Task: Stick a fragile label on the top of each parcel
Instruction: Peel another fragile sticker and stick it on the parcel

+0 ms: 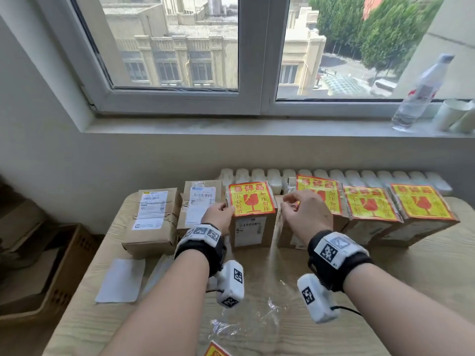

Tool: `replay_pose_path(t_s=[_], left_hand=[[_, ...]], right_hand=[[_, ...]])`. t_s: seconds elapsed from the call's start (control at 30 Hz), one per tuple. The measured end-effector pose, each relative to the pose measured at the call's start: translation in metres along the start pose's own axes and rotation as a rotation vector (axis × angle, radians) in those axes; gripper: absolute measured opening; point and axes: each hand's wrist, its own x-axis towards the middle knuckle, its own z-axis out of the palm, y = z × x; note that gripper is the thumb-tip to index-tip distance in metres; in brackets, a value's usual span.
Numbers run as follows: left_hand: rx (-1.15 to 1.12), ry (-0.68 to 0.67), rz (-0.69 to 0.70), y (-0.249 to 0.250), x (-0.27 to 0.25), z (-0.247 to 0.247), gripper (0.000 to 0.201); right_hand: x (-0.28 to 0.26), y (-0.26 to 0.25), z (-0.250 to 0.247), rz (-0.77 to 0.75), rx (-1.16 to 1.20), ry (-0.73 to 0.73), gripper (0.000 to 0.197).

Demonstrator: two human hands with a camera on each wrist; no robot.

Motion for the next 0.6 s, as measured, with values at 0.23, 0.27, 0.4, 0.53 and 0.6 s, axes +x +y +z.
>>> replay_pose_path(t_s=[0.23,0.27,0.4,0.53,0.6], left_hand=[[-0.104,-0.026,-0.042,-0.001,0.023,0.024,0.038],[-0.101,-0.033,-0.036,-0.001,0.024,0.026,0.035],[-0.11,-0.04,-0.024,0.002,0.029,0.031,0.034],[-0.118,-0.065,-0.026,0.005,0.037,0.036,0.032],[-0.097,-0.067,-0.023,0.005,0.038,0.037,0.035]], right_hand=[[0.01,0.023,0.005,-0.074,-0.378,-0.131,0.056],[0.011,0.025,0.005,-0.087,-0.372,-0.14,0.056],[0.013,0.035,-0.002,-0.119,-0.284,-0.17,0.052],[0.012,0.04,-0.012,-0.13,-0.235,-0.188,0.051],[0.01,0.038,-0.015,-0.122,-0.217,-0.191,0.051]])
